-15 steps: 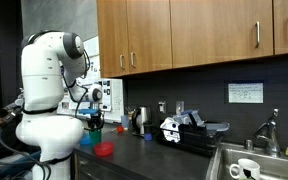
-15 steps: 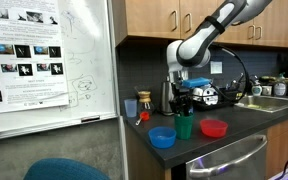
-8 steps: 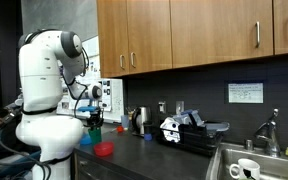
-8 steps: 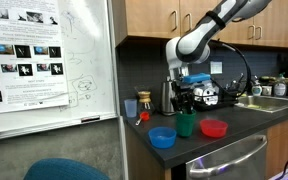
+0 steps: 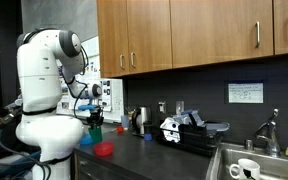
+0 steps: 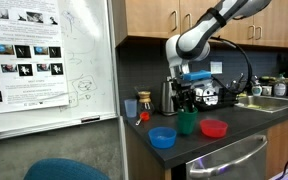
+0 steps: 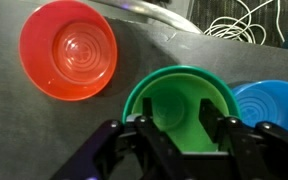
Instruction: Move the green cup to the right
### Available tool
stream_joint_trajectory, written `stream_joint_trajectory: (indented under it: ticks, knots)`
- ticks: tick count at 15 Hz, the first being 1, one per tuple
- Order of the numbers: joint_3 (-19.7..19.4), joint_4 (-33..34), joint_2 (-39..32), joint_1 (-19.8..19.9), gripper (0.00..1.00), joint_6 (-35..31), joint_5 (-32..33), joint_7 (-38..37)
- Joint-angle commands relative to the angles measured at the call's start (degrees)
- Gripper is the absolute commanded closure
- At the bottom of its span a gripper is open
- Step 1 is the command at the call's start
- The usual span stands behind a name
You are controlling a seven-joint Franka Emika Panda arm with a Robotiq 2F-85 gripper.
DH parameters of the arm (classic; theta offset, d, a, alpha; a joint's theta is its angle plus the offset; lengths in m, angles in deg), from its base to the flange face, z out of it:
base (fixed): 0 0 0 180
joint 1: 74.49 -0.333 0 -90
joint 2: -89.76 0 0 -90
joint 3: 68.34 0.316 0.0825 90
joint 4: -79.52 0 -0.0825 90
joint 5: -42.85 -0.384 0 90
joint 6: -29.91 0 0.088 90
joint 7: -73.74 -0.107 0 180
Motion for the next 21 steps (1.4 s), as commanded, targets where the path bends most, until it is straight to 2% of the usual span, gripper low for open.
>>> stream_joint_trajectory:
  ticks: [1, 21]
  knots:
    - [-0.5, -0.4, 2.7, 0.4, 0.21, 2.3, 1.1, -1.5]
    - [-2.6, -4.5, 13.5, 3.8, 0.21, 11.2, 0.5, -1.1]
